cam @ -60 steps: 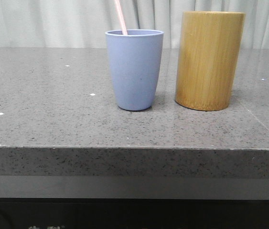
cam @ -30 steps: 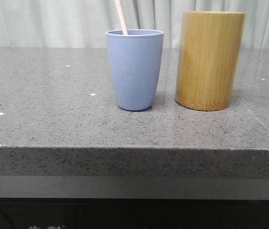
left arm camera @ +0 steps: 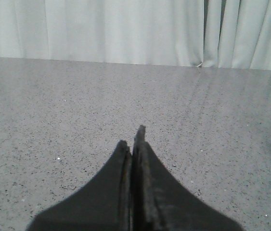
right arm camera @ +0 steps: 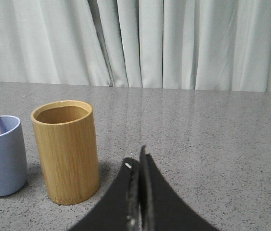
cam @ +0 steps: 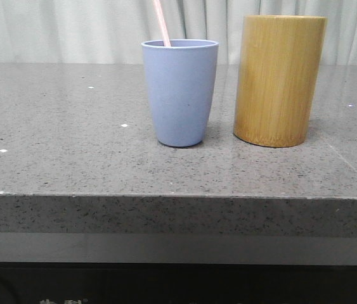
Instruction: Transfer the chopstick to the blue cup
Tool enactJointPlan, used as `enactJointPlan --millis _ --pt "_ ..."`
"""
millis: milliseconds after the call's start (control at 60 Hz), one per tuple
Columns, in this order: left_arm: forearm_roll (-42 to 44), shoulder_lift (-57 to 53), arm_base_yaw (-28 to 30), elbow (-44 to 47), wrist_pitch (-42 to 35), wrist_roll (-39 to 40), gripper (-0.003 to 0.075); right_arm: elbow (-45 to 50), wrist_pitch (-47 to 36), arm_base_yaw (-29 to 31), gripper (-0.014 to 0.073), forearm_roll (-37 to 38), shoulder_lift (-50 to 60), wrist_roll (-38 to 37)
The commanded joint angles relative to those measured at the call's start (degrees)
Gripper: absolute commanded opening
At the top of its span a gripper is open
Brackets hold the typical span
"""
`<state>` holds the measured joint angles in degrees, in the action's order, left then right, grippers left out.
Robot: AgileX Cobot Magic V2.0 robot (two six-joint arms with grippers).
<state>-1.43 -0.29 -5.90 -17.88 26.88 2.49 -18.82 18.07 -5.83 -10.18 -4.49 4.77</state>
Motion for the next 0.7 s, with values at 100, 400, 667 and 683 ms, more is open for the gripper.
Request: enactJointPlan --millis 100,400,667,683 --pt "-1.76 -1.42 3.24 5.96 -12.00 0.42 -0.0019 -1.38 -5.07 0.40 -0.0122 -0.25 -0.70 0.43" --pt "-1.76 -1.42 3.68 17.71 -26.14 0.42 -0.0019 -1.38 -5.07 0.40 -0.0122 -0.25 -0.70 0.43" --pt "-1.76 -1.31 3.68 18.35 -26.41 0.42 -0.0019 -1.38 -5.07 0.40 -0.0122 -0.25 -0.70 0.43" --pt "-1.76 -1.31 3.68 18.35 -26.41 0.42 -0.0019 -1.38 -5.07 0.40 -0.0122 -0.25 -0.70 0.43"
